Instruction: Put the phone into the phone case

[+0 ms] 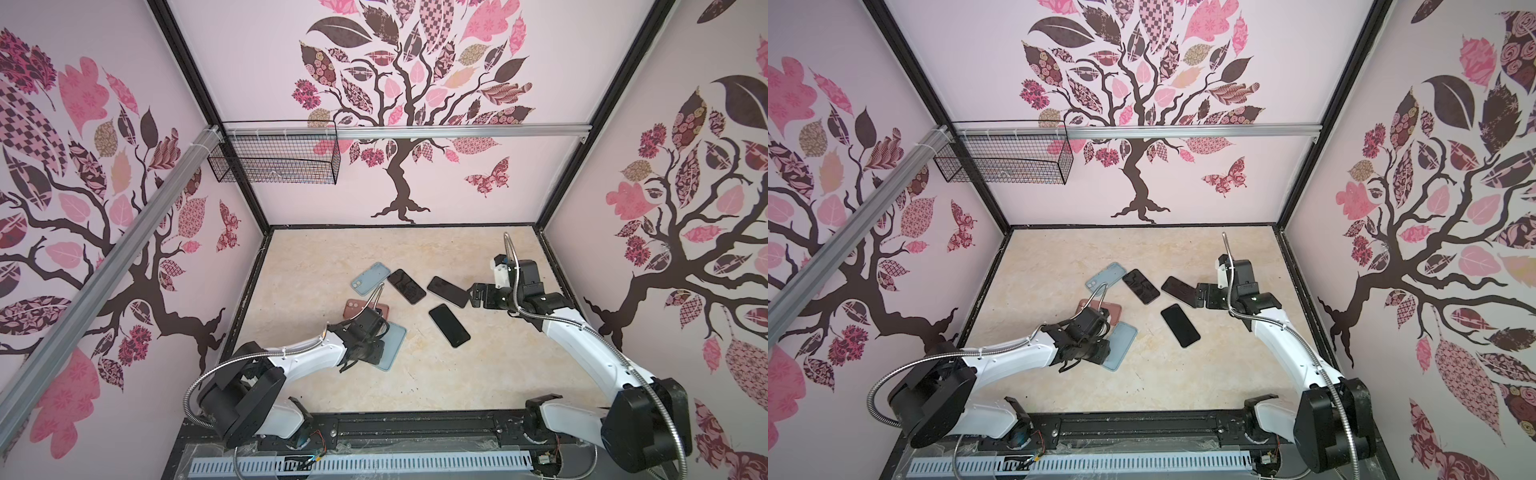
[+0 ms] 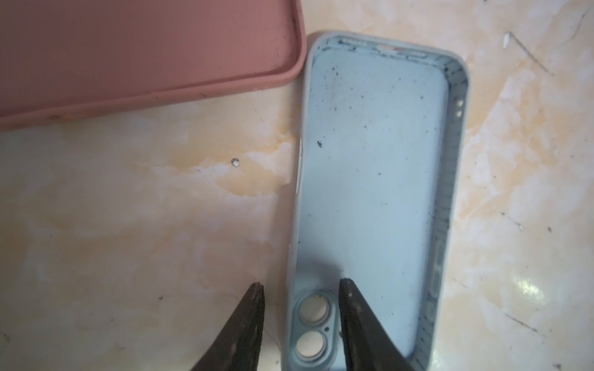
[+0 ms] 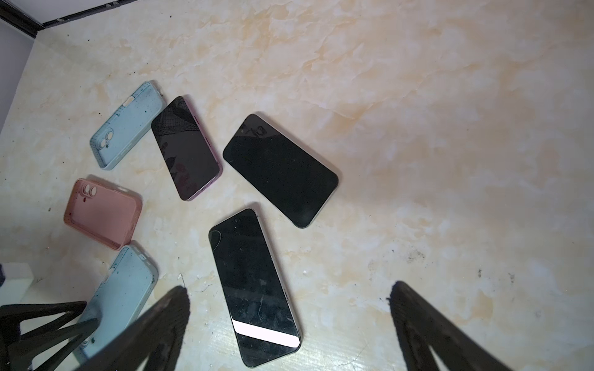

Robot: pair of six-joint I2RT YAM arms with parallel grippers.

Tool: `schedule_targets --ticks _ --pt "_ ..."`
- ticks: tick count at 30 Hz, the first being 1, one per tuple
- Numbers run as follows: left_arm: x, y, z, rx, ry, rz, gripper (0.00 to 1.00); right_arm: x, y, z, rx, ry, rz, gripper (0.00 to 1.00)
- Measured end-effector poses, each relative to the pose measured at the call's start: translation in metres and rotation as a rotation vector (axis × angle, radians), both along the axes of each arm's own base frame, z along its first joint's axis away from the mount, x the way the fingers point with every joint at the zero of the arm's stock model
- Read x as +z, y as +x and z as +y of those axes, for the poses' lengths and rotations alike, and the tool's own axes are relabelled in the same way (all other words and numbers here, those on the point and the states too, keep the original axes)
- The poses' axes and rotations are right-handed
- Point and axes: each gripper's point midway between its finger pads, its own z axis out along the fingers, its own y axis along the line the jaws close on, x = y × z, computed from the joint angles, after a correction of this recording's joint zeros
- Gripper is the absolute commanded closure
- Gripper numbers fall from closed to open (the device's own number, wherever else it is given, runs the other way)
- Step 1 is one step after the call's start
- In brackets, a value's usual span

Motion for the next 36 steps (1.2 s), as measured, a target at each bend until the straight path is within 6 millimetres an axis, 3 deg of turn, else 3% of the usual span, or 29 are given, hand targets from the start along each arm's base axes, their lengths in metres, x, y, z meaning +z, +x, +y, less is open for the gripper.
schedule_targets --ticks 18,28,36 --pt "-0.001 0.015 -0.012 -0.050 0.019 -0.033 0.90 -0.006 -0.002 0.002 0.007 -0.009 0.022 0.00" --pt "0.001 0.003 -0.046 -0.245 0.077 -0.046 0.99 -0.003 0.000 0.001 0.002 -0.036 0.017 0.00" --pt "0.009 0.007 -0.060 -0.380 0.100 -0.062 1.00 -0.004 -0.001 0.000 -0.003 -0.056 0.022 0.00"
